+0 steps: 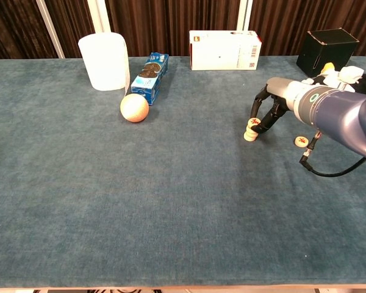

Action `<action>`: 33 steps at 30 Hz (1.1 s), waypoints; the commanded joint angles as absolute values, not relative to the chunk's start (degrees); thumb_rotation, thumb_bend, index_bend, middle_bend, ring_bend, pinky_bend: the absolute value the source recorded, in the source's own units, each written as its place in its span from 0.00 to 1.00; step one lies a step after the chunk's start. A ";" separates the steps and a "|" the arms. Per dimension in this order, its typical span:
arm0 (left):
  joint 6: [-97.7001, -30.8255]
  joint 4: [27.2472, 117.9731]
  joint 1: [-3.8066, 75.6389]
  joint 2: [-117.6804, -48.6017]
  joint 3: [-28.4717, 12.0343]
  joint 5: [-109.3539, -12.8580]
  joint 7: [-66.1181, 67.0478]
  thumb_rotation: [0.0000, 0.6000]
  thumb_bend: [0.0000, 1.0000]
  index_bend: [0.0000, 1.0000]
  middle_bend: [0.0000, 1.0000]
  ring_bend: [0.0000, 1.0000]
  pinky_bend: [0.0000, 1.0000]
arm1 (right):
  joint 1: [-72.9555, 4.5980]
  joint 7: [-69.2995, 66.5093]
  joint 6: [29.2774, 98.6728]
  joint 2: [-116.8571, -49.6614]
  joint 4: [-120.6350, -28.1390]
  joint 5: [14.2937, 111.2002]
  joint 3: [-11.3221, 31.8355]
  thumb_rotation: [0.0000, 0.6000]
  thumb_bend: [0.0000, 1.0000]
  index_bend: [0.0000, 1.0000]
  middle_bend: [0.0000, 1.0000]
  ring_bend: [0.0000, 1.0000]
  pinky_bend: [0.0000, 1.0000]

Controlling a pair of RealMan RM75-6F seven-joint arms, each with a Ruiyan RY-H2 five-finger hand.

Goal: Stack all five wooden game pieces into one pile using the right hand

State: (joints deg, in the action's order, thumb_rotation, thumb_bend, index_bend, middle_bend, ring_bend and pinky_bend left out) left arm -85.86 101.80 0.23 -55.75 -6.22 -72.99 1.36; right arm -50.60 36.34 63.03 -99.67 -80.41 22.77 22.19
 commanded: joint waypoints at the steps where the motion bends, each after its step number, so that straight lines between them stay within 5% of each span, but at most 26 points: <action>1: -85.82 101.79 0.22 -55.73 -6.22 -72.96 1.31 1.00 0.11 0.01 0.00 0.00 0.00 | -50.60 36.31 63.04 -99.67 -80.45 22.69 22.21 1.00 0.41 0.52 0.00 0.00 0.00; 33: -85.79 101.83 0.23 -55.68 -6.27 -72.80 1.30 1.00 0.11 0.01 0.00 0.00 0.00 | -51.01 36.79 62.89 -99.98 -80.14 21.78 22.12 1.00 0.41 0.48 0.00 0.00 0.00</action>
State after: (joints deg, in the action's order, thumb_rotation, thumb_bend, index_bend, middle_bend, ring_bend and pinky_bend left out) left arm -85.79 101.83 0.23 -55.68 -6.27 -72.80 1.30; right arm -50.99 36.77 62.90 -99.96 -80.17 21.81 22.12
